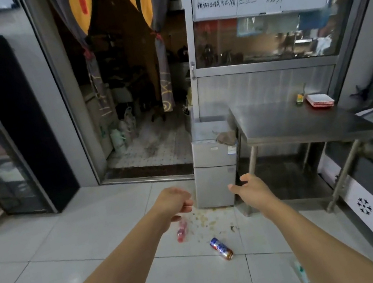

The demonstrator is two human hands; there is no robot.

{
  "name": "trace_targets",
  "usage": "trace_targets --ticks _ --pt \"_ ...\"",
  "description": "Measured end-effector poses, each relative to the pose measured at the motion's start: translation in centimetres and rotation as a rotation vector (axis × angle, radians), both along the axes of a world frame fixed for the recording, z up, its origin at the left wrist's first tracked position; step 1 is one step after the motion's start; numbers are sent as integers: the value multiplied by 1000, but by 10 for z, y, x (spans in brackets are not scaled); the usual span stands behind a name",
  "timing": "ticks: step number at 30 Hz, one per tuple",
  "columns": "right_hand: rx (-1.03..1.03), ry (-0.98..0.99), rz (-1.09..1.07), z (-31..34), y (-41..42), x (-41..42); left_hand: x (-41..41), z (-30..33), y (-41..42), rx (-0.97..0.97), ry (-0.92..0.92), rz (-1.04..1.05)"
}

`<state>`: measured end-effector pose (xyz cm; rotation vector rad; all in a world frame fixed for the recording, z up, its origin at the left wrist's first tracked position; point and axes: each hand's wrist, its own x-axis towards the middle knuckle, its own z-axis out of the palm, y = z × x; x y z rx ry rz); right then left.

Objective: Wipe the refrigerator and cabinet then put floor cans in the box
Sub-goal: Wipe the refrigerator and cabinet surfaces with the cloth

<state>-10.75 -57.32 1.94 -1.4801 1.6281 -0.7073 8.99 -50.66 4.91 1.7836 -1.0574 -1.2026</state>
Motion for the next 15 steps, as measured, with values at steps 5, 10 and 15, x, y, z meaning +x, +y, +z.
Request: trace_targets --ticks 5,10,15 --pt "15 33 -23 -10 -101 40 41 -12 -108 18 7 -72" --pt "53 46 -97 -15 -204 76 81 -14 -229 36 -3 -138" --pt "70 86 -147 -27 -290 96 106 -19 -330 59 -13 -161"
